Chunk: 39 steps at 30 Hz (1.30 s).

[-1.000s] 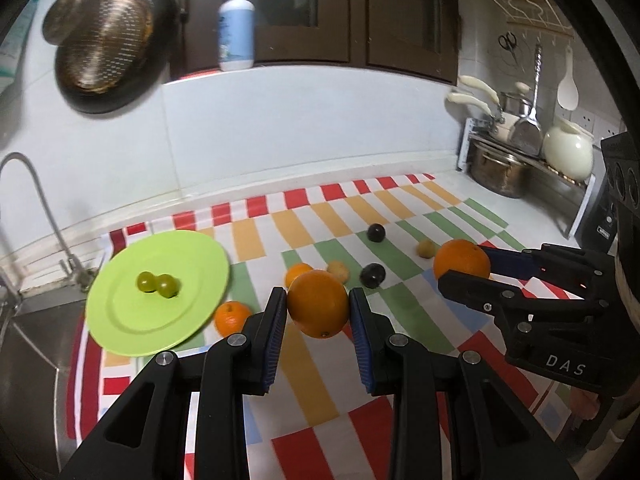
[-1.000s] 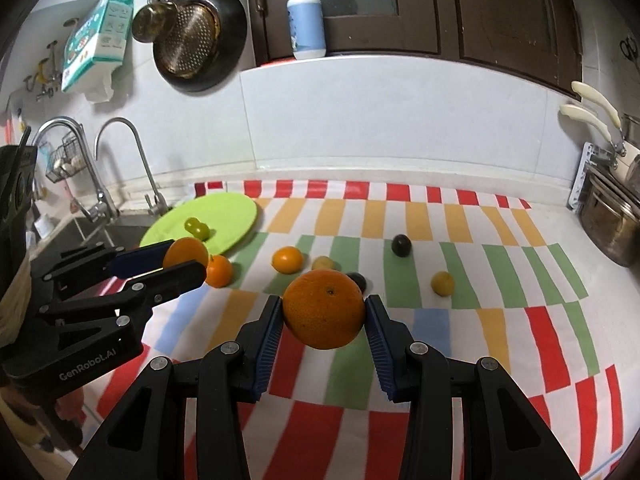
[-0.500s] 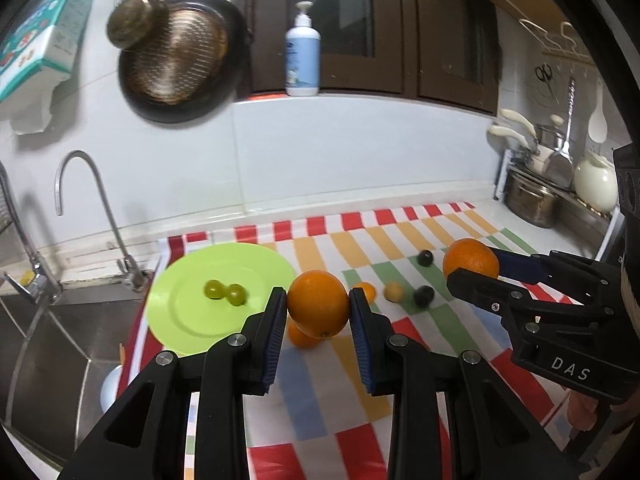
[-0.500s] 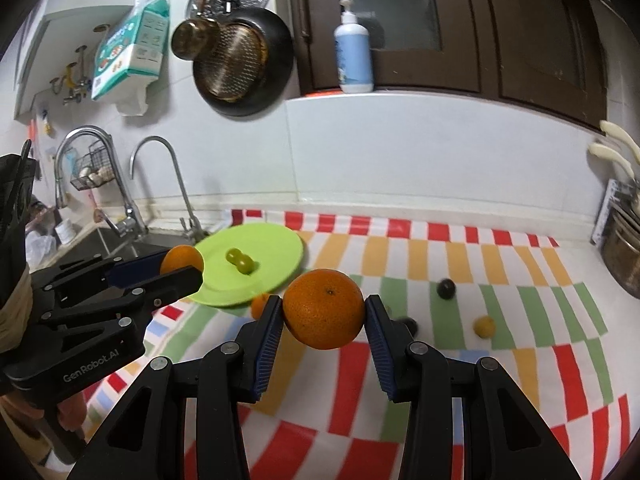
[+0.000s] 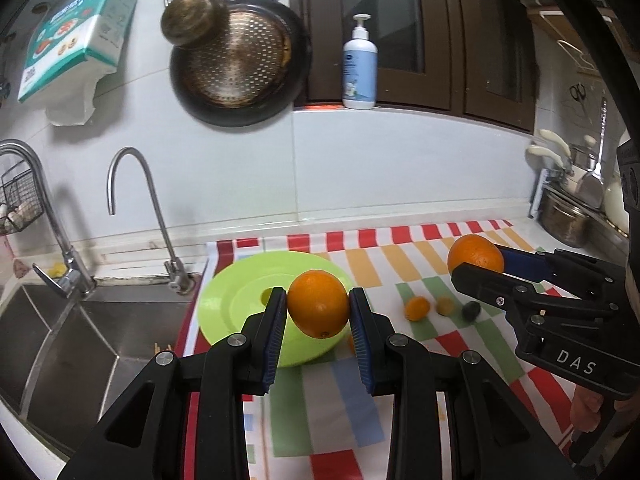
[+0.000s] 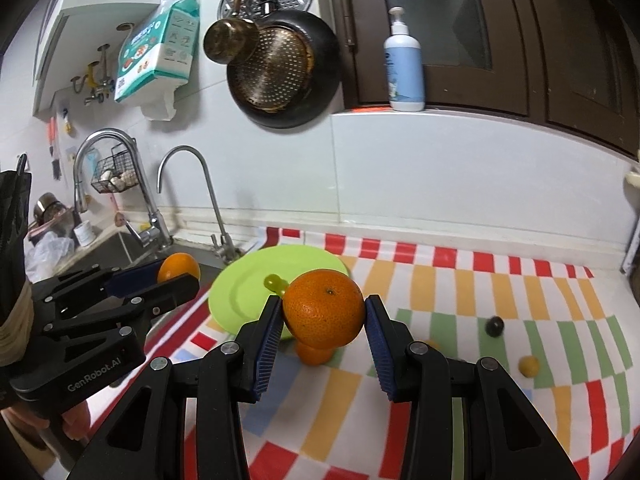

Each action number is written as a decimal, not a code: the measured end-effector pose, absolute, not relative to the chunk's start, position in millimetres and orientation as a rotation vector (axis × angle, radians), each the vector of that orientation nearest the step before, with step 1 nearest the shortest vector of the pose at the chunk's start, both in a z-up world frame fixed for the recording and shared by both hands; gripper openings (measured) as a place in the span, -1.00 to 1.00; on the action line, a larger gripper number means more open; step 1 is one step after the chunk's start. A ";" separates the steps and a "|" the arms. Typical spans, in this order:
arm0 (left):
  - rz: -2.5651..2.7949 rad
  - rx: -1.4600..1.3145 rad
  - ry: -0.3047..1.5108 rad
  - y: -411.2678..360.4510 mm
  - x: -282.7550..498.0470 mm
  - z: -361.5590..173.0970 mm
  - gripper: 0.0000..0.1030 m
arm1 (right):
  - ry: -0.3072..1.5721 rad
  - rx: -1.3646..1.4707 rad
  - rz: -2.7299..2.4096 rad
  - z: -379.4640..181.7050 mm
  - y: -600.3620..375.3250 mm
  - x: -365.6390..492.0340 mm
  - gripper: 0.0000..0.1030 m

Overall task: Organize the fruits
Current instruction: 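Carry the orange in the left tool while the right tool carries its orange to the plate, then open the left tool on the plate while the right tool releases its orange there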

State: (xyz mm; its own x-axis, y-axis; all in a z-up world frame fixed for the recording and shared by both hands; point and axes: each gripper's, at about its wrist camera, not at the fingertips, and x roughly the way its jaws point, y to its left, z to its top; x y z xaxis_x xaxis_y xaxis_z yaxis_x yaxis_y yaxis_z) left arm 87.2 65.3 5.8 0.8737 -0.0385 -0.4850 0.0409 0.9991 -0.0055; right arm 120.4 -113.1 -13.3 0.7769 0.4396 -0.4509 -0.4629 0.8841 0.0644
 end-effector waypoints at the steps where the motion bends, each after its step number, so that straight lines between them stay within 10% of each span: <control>1: -0.036 0.001 0.505 67.6 88.2 5.9 -0.39 | 0.476 -0.053 0.495 -12.4 -109.7 122.5 -0.17; 39: 0.012 -0.031 0.627 139.6 217.8 -42.9 -0.39 | 0.663 -0.129 0.594 -46.9 -10.3 275.5 -0.17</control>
State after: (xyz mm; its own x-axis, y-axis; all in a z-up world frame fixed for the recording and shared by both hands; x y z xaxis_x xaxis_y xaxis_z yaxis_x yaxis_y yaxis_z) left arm 217.8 139.6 -42.9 0.8095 0.0019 -0.5872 -0.0205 0.9995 -0.0250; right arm 275.5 -10.3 -46.9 0.6297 0.4773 -0.6129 -0.5573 0.8272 0.0716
